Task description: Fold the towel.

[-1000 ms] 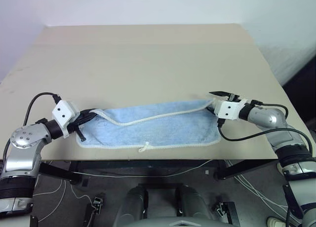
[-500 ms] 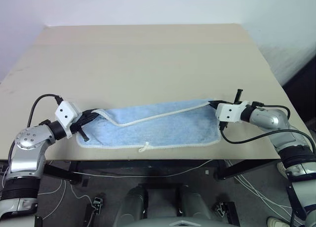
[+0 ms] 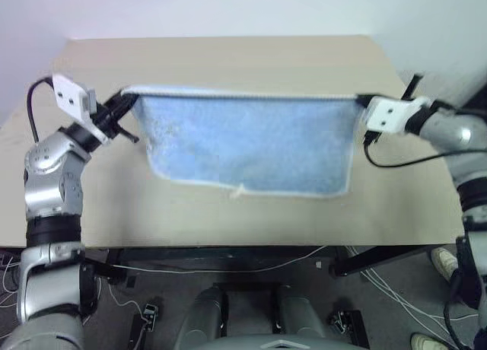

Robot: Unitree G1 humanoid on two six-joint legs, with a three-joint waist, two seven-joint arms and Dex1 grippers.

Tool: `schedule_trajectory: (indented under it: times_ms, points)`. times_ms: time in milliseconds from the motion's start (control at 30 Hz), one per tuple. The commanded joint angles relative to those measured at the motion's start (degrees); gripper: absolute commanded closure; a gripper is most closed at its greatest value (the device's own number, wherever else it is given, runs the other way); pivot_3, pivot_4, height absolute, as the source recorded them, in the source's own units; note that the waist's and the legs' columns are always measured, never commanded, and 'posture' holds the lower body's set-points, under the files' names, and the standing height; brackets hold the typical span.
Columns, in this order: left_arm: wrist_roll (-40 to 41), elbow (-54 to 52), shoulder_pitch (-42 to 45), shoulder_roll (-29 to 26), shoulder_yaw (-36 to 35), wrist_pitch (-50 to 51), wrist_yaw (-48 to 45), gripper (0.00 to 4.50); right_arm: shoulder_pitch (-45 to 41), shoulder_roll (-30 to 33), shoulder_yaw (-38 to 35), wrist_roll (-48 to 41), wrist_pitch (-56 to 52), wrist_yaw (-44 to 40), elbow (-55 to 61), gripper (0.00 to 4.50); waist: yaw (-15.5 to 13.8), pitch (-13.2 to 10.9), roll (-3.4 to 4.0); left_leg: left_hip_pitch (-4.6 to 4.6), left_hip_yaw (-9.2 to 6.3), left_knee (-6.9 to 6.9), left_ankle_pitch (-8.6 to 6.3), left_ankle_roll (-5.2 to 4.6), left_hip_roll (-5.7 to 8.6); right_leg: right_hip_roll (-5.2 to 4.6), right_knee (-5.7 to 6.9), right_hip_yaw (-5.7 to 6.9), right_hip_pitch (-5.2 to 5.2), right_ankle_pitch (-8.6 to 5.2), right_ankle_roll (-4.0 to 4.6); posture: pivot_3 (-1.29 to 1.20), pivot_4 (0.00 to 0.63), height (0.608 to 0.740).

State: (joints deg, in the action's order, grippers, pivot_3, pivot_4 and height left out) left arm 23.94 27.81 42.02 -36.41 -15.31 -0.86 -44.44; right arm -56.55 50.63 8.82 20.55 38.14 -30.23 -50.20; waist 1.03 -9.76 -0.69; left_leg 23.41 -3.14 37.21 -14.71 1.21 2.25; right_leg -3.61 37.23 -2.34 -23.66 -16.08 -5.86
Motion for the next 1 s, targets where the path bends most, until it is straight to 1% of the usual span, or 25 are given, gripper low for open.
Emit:
schedule_trajectory:
  times_ms: [33, 100, 200, 300, 367, 400, 433, 600, 733, 900, 1000]
  points:
    - [-1.01, 3.92, 7.13, -1.55, -1.32, -3.04, 0.01, 4.5, -7.26, 2.24, -1.48, -0.63, 1.5, 0.28, -3.21, 4.48, 0.07, -0.01, 0.0, 0.0, 0.01, -0.01, 0.0, 0.0, 0.0, 0.0, -0.01, 0.0, 0.0, 0.0, 0.0, 0.0, 0.15, 0.74]
    - [-1.28, 5.29, 8.94, -2.53, -1.3, -3.73, -1.69, 4.5, -9.12, 2.49, -2.29, -2.83, 2.15, -2.25, -3.75, 4.48, 0.13, 0.0, 0.0, 0.01, 0.03, -0.04, 0.14, 0.24, 0.0, 0.0, -0.04, -0.02, -0.02, 0.0, 0.0, 0.0, 0.15, 0.74]
    - [-0.93, 5.26, 7.98, -4.66, -1.48, -3.62, -5.22, 4.5, -8.45, 2.8, -4.0, -8.14, 1.9, -8.22, -1.75, 4.48, 0.28, -0.01, 0.01, 0.01, 0.06, -0.1, 0.15, 0.26, 0.0, 0.0, -0.04, -0.04, 0.0, 0.0, 0.0, 0.0, 0.15, 0.74]
    - [2.21, 1.44, 2.2, -7.22, -2.91, 0.28, -10.55, 4.5, -1.19, 3.27, -6.33, -18.67, -3.42, -19.59, 7.54, 4.48, 0.48, 0.0, 0.01, 0.01, 0.07, -0.09, 0.15, 0.25, -0.03, 0.02, -0.04, -0.05, 0.0, 0.0, -0.01, 0.0, 0.15, 0.74]
    - [4.88, -4.62, -5.58, -9.45, -3.35, 5.51, -14.79, 4.5, 8.4, 4.75, -7.99, -26.7, -10.03, -27.17, 18.11, 4.48, 0.63, 0.0, 0.02, 0.02, 0.05, -0.09, 0.14, 0.24, -0.07, 0.02, 0.03, -0.06, 0.02, 0.0, -0.01, 0.0, 0.15, 0.74]
    - [5.89, -7.86, -9.33, -10.29, -3.51, 7.54, -16.33, 4.5, 12.81, 5.54, -8.85, -29.77, -13.34, -29.74, 23.04, 4.48, 0.71, -0.01, 0.03, 0.01, 0.01, -0.12, -0.01, -0.02, -0.09, 0.01, -0.01, -0.06, 0.07, 0.0, -0.01, 0.0, 0.15, 0.74]
    - [6.89, -11.25, -13.46, -11.13, -3.64, 9.6, -17.76, 4.5, 17.21, 6.36, -9.62, -32.3, -16.66, -31.6, 27.66, 4.48, 0.71, -0.02, 0.05, 0.01, 0.03, -0.08, -0.04, -0.08, -0.08, -0.02, 0.02, -0.06, 0.05, 0.0, -0.01, 0.0, 0.15, 0.74]
    - [9.2, -24.28, -32.21, -13.62, -5.21, 16.85, -21.27, 4.5, 37.1, 11.34, -13.41, -40.72, -31.83, -38.08, 45.37, 4.48, -0.3, -0.03, 0.08, 0.0, 0.01, 0.08, -0.08, -0.13, -0.07, -0.18, 0.01, -0.16, 0.06, 0.0, -0.01, 0.0, 0.15, 0.74]
    - [11.68, -31.24, -42.98, -14.09, -8.71, 21.03, -22.1, 4.5, 49.56, 14.88, -17.68, -44.45, -40.89, -40.88, 54.86, 4.48, -0.43, -0.03, 0.08, -0.1, -0.04, 0.03, -0.1, -0.15, -0.07, -0.26, -0.09, -0.13, 0.22, -0.01, 0.02, 0.0, 0.15, 0.74]
    - [13.88, -36.98, -52.56, -14.88, -13.29, 25.51, -23.08, 4.5, 56.51, 16.2, -22.83, -46.8, -46.68, -43.18, 59.7, 4.48, -0.39, -0.01, 0.09, -0.19, -0.04, -0.01, -0.11, -0.16, -0.08, -0.29, -0.11, -0.13, 0.27, -0.02, 0.03, 0.0, 0.15, 0.74]
    - [14.52, -38.91, -55.49, -15.14, -14.92, 26.69, -23.57, 4.5, 57.0, 16.25, -23.88, -46.37, -47.29, -44.25, 59.7, 4.48, -0.38, -0.01, 0.07, -0.19, -0.03, -0.04, -0.11, -0.16, -0.08, -0.31, -0.17, -0.13, 0.29, -0.02, 0.04, 0.0, 0.15, 0.74]
